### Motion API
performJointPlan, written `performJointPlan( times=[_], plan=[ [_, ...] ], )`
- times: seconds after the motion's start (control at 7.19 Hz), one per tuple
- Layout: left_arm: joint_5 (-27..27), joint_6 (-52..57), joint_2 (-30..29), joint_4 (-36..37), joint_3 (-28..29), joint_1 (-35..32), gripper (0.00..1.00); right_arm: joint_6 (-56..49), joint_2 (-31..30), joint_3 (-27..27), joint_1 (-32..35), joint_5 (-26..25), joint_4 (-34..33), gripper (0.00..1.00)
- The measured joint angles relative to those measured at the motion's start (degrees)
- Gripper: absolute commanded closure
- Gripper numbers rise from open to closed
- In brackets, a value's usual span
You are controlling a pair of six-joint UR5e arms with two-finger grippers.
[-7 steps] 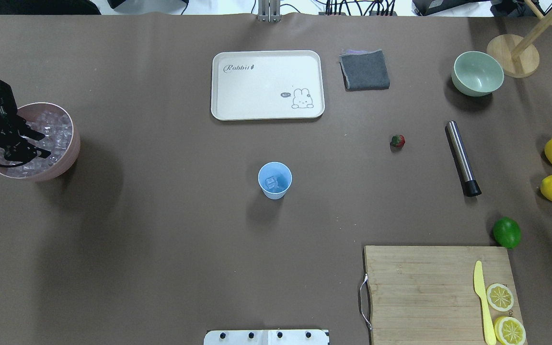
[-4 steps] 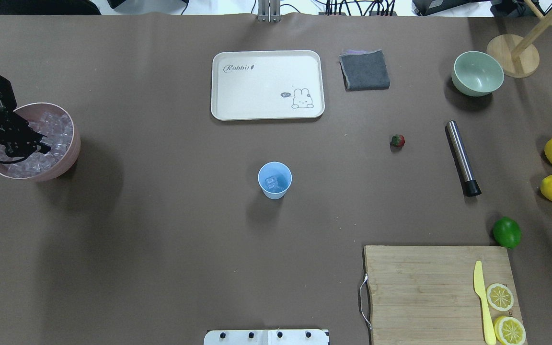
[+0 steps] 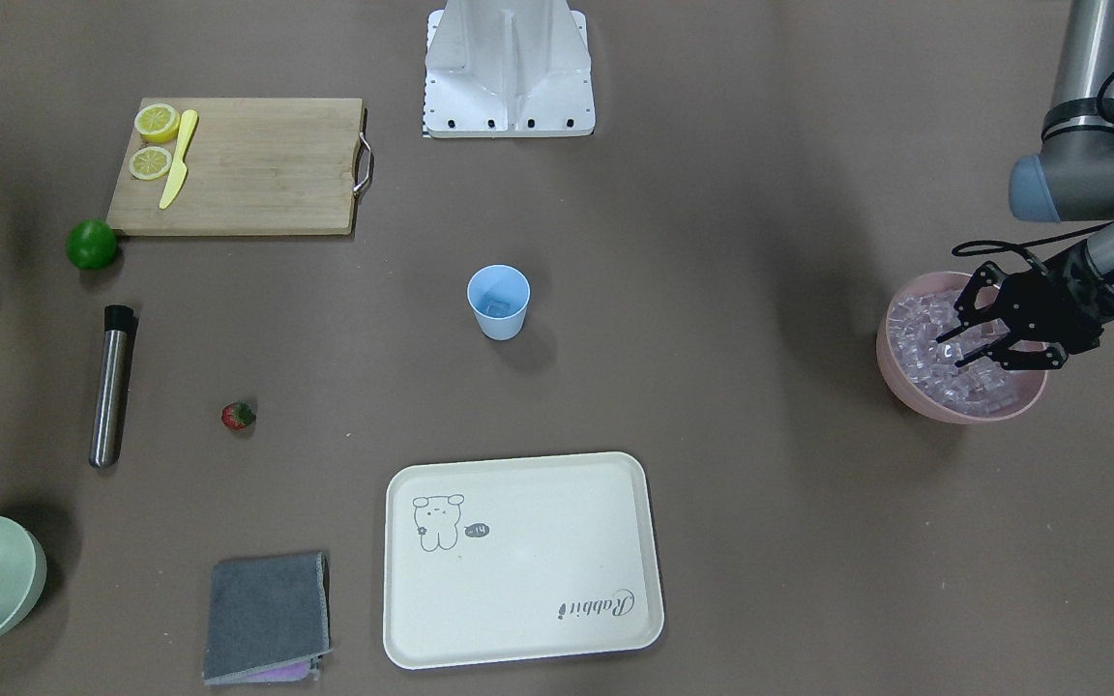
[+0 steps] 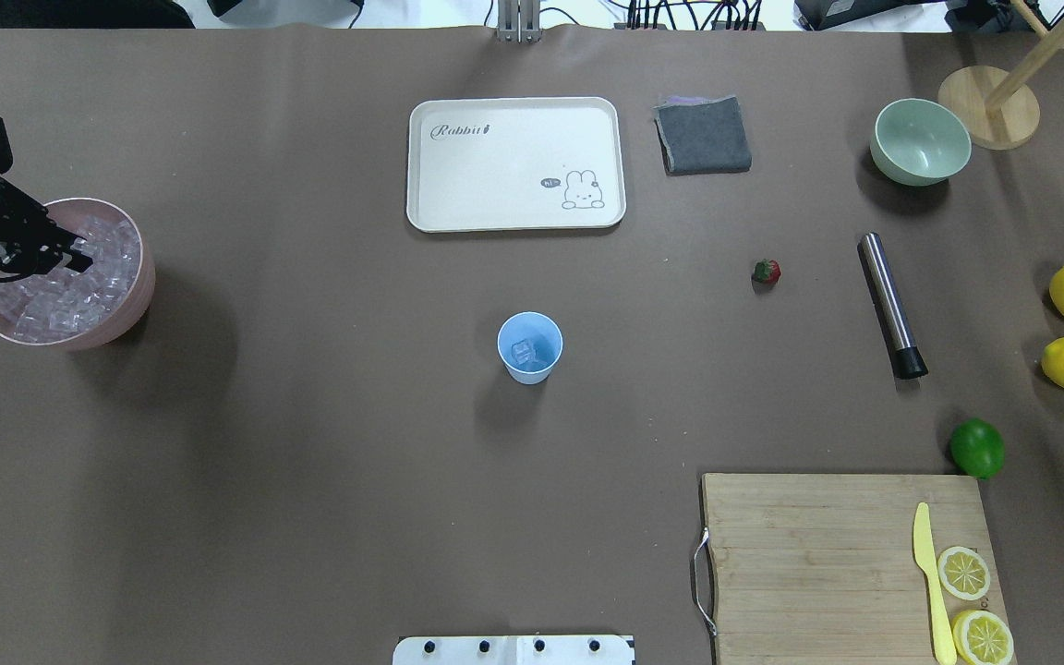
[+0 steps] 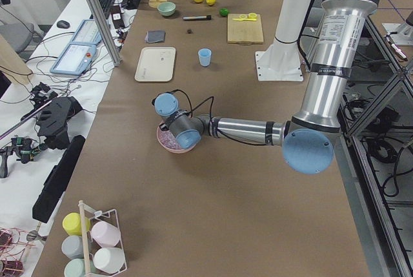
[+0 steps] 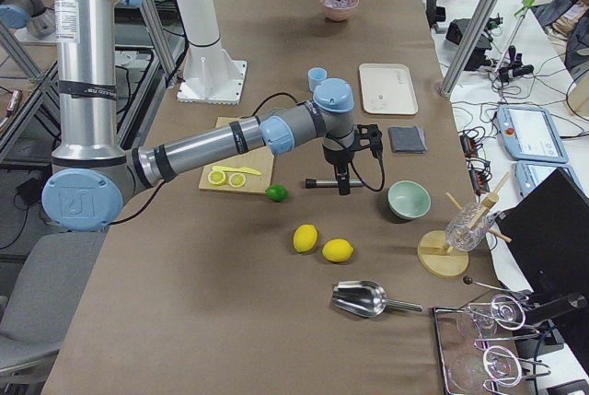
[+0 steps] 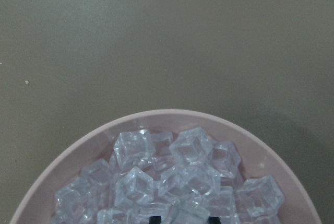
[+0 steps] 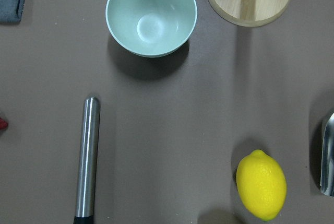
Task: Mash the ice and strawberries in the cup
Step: 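Close the left gripper on an ice cube and lift it from the bowl, then carry the ice cube with the left gripper over the blue cup and release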
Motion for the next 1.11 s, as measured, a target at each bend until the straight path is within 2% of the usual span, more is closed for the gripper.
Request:
performJointPlan(
  times=[0.28,0.83,0.97,1.11],
  plan=[
    [-0.5,-7.5,-3.1,-0.6,-0.5,-0.1,1.00,-0.4,0.6,-0.2,-0.2,0.0,0.0,0.00],
    [0.8,-33.4,-11.3,-1.2,-4.8,3.0,1.00,-0.6,3.5,-0.9,-2.2,-1.0,0.0,0.00],
    [3.3,-38.6,-13.7,-1.2,-5.2,5.2,1.00,-0.6,3.7,-1.0,-2.6,-1.7,0.0,0.00],
    [8.0,-43.2,-16.2,-1.2,-5.6,8.8,1.00,-0.6,3.8,-0.9,-2.9,-2.6,0.0,0.00]
  ],
)
